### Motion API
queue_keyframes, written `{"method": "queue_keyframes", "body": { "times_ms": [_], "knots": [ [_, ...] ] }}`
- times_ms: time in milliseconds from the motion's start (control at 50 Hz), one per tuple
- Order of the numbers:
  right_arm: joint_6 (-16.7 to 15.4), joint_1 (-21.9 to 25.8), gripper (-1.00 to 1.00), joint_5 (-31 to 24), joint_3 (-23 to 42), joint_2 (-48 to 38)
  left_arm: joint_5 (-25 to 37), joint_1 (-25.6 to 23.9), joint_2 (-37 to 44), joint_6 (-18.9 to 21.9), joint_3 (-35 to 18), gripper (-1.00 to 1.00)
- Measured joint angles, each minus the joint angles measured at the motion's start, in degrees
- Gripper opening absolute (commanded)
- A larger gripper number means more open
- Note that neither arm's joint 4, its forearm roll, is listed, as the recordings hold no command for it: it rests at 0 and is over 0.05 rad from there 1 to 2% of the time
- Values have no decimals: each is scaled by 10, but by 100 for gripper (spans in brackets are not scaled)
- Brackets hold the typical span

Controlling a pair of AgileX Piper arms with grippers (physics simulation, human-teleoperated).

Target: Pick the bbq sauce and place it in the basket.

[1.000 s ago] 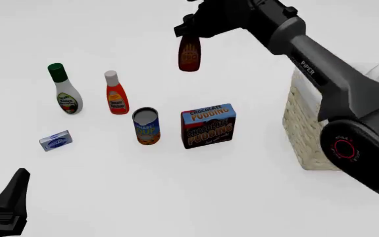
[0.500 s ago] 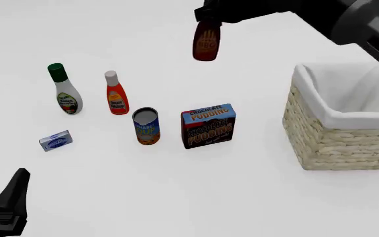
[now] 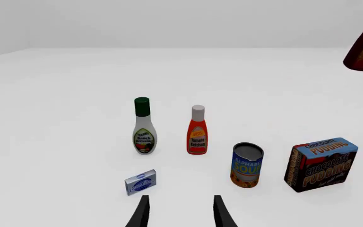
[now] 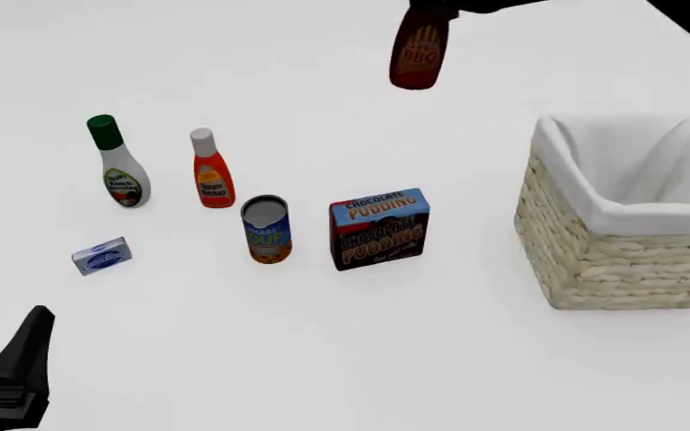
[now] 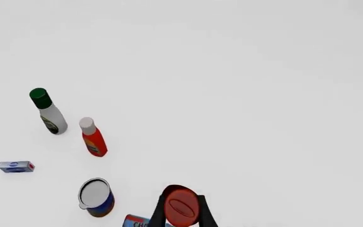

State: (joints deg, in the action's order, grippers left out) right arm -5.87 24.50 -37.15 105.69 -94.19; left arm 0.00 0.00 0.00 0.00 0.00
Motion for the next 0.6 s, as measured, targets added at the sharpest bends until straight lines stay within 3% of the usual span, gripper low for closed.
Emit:
{"method": "queue_keyframes", "body": {
  "times_ms": [600],
  "knots": [
    [-19,-69,-100,-20,-46,99,0,0,0,0,0,100]
  ]
}}
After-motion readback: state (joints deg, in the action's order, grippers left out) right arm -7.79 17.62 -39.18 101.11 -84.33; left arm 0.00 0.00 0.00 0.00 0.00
